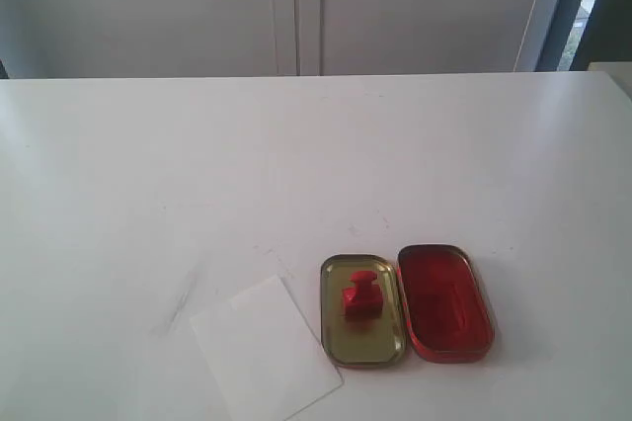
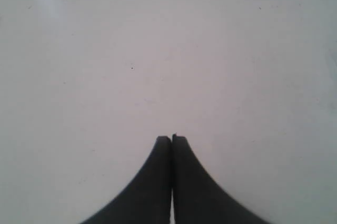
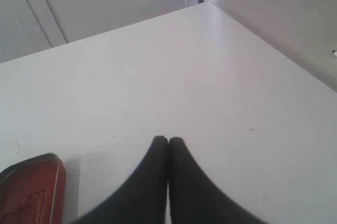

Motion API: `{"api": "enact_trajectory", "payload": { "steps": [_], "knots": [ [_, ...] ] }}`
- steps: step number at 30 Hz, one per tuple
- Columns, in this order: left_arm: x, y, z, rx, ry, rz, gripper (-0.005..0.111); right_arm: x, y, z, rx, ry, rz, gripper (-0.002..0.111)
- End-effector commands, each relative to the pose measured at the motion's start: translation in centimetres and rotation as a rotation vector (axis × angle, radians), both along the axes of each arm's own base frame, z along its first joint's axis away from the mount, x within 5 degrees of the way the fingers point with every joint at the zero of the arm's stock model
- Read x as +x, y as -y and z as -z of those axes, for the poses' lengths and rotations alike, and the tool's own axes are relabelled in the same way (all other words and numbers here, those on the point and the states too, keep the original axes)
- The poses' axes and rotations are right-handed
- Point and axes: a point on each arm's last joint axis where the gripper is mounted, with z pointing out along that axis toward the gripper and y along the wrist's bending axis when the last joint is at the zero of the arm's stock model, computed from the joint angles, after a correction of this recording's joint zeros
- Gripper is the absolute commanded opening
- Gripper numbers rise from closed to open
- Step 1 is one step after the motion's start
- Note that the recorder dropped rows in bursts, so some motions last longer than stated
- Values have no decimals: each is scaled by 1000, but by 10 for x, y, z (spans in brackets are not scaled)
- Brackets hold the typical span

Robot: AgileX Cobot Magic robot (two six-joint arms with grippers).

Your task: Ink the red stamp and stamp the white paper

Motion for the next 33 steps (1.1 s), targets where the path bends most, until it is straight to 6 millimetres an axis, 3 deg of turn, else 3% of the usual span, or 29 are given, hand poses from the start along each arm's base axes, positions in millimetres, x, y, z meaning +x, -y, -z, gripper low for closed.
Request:
{"api": "enact_trajectory", "payload": {
  "steps": [1,26,33],
  "knots": [
    [0,0,2,-5,-6,-2,0,0,0,0,0,10,-2,0],
    [0,0,2,-5,0,-3,0,0,0,0,0,10,-2,0],
    [5,-2,-12,-3,164,-24,0,0,0,0,0,10,-2,0]
  ]
}}
